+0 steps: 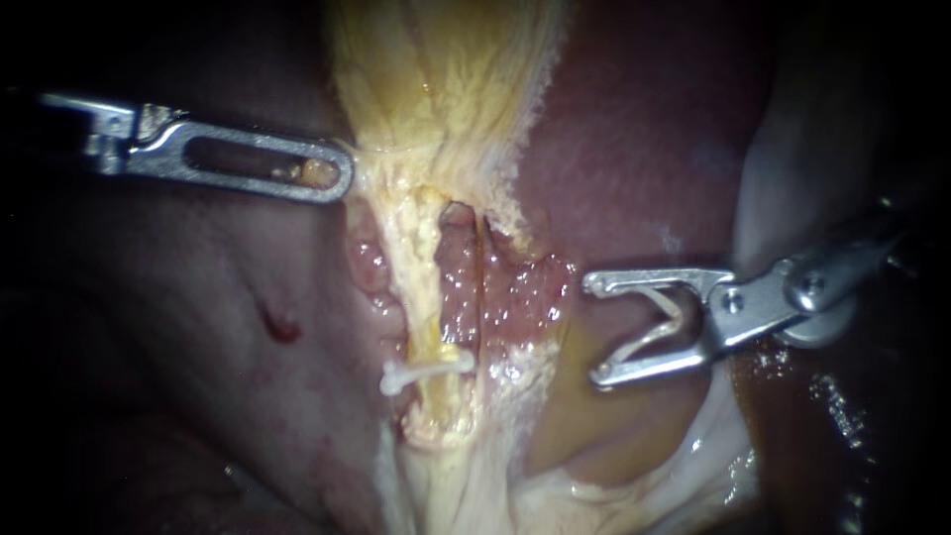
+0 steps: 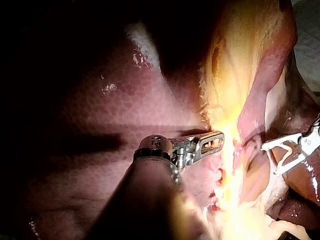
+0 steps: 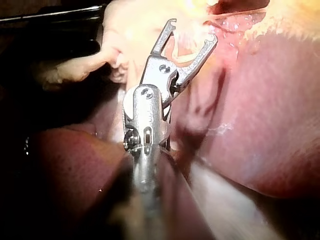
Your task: Clipping second clip left tube
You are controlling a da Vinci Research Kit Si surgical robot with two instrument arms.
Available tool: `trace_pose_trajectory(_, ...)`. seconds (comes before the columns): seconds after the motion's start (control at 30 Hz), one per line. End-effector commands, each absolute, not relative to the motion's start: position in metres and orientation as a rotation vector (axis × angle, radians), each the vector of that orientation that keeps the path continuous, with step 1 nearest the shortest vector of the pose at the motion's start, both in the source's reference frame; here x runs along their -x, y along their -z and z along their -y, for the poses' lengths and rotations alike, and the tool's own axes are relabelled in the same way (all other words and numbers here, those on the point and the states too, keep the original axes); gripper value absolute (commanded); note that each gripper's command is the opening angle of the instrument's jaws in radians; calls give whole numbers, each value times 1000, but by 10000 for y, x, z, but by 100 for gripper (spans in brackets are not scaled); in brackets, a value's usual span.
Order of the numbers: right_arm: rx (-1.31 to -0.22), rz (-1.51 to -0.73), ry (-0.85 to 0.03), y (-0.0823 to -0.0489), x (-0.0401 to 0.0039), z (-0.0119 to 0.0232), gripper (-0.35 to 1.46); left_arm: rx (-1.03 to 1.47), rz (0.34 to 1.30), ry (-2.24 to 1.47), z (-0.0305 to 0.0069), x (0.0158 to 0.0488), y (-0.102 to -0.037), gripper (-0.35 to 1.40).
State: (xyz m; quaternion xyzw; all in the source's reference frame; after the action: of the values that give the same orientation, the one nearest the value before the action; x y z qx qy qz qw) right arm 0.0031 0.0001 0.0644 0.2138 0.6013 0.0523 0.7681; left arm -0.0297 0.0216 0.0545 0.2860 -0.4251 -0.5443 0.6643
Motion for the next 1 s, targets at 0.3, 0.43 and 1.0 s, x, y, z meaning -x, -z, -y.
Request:
trace_pose_trajectory(0.3, -512, -1328, -133, -665, -74, 16, 50, -648, 958, 1235, -215, 297, -546, -35)
trace_pose_trajectory(0.43, -526, -1329, -141, -669, -87, 20, 50, -648, 958, 1235, -215, 298, -546, -35)
trace_pose_trajectory(1.0, -575, -1335, -179, -687, -115, 22, 50, -647, 958, 1236, -215, 298, -546, -35)
